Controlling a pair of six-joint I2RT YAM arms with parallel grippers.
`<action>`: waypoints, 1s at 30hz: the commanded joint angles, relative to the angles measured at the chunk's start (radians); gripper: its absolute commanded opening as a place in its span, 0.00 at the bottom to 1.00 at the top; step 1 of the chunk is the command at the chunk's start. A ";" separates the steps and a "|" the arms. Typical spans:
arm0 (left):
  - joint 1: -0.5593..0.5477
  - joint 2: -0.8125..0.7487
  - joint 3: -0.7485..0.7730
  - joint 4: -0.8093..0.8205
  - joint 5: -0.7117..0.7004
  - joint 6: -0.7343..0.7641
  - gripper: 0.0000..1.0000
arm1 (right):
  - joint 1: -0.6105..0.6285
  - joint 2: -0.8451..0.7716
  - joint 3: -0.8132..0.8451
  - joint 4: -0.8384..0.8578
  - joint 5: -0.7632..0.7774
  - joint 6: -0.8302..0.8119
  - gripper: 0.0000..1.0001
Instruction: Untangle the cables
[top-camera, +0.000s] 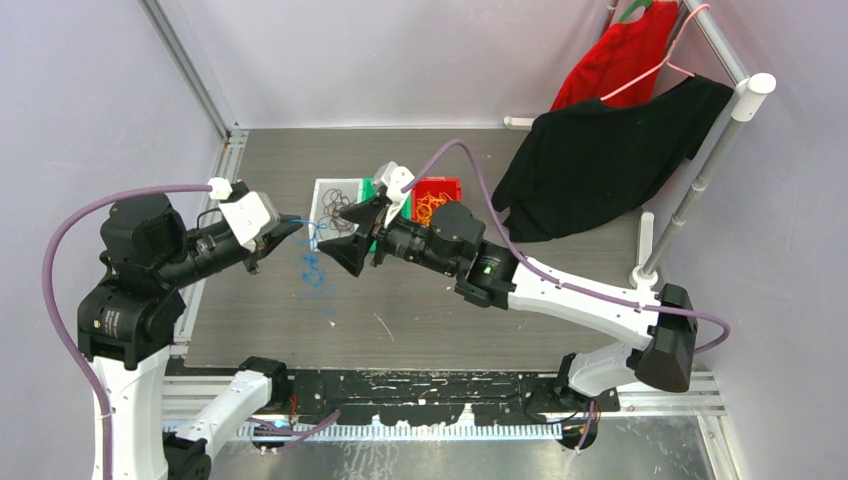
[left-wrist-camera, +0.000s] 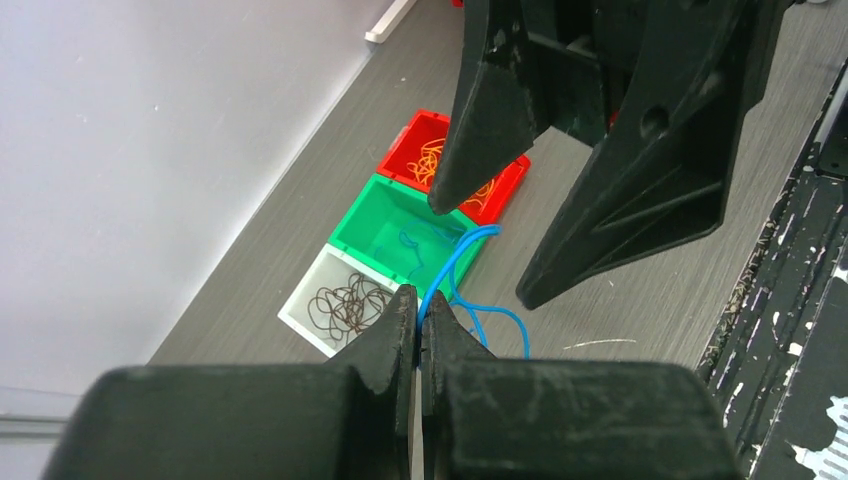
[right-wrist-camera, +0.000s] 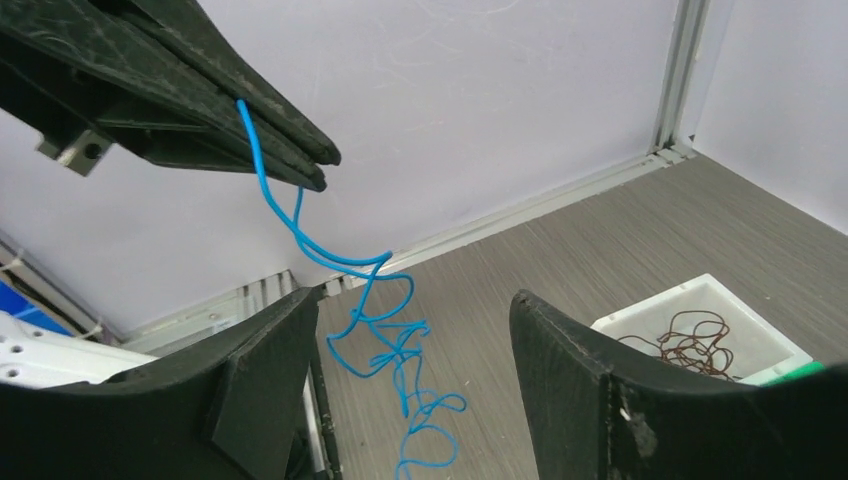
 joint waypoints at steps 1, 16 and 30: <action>-0.002 0.008 0.026 -0.023 0.005 -0.012 0.00 | 0.025 0.027 0.056 0.113 0.096 -0.057 0.75; -0.002 0.041 0.093 -0.147 0.115 0.015 0.00 | 0.062 0.146 0.056 0.325 0.320 -0.059 0.72; -0.002 0.053 0.147 -0.222 0.168 0.051 0.00 | 0.072 0.186 0.002 0.323 0.607 -0.142 0.41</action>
